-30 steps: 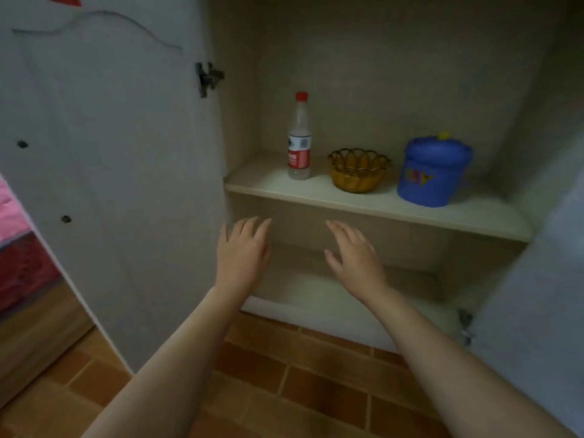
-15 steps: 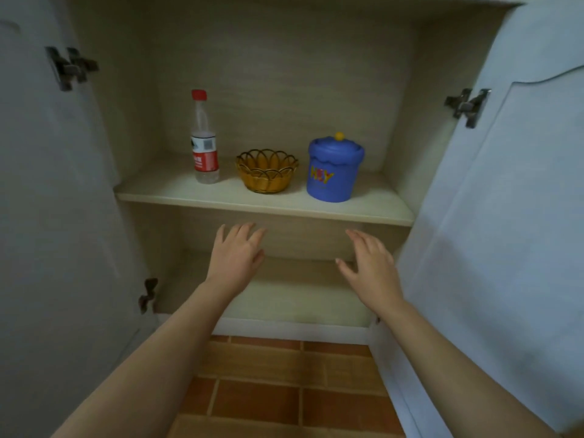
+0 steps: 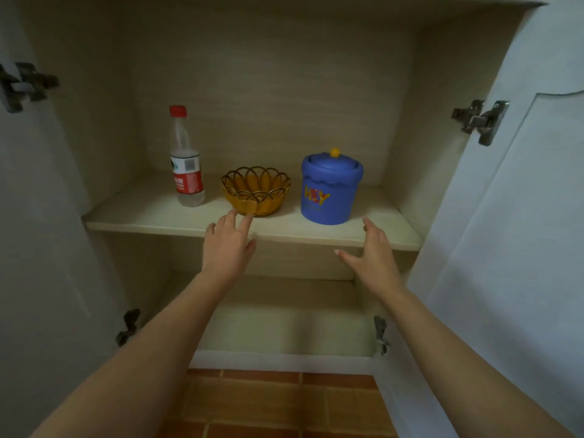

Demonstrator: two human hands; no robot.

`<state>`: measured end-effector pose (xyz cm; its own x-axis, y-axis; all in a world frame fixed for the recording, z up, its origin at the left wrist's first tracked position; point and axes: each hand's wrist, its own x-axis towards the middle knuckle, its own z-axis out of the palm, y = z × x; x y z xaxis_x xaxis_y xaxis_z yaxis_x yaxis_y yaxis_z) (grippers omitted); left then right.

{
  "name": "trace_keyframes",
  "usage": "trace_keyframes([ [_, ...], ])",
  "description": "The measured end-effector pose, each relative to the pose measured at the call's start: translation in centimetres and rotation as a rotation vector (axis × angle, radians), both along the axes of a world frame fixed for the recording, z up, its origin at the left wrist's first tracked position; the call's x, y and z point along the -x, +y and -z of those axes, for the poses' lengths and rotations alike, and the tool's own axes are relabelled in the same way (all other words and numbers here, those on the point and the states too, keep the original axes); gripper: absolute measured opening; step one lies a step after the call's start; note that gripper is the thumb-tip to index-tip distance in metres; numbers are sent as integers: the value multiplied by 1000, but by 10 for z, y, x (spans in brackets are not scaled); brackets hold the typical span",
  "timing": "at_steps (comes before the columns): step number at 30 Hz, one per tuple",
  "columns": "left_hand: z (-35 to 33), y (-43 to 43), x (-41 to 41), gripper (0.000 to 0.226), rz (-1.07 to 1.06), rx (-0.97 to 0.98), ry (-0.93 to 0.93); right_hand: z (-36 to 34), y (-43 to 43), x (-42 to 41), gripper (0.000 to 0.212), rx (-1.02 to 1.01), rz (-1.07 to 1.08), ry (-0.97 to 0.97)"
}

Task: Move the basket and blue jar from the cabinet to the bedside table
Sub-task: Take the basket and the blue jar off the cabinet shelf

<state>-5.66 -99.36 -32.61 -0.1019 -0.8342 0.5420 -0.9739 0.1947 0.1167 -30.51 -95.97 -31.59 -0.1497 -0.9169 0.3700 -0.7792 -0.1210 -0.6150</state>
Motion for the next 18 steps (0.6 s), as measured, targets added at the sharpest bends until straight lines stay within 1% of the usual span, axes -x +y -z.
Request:
trace_keyframes([
  [2, -1, -22, -1, 56, -18, 7, 12, -1, -26, -2, 92, -7, 26, -101],
  [5, 0, -55, 2, 67, -15, 15, 52, -3, -61, -3, 103, -10, 53, -231],
  [9, 4, -94, 11, 74, -12, 17, 104, 0, -100, -5, 112, -13, 75, -331],
  [12, 6, -111, 16, 68, -19, 2, 150, 4, -121, -8, 115, -12, 69, -401],
  [15, 7, -121, 17, 55, -17, 11, 167, 10, -138, -11, 121, 27, 112, -428],
  [18, 6, -128, 18, 40, 0, 45, 194, 14, -148, -16, 123, 69, 131, -476],
])
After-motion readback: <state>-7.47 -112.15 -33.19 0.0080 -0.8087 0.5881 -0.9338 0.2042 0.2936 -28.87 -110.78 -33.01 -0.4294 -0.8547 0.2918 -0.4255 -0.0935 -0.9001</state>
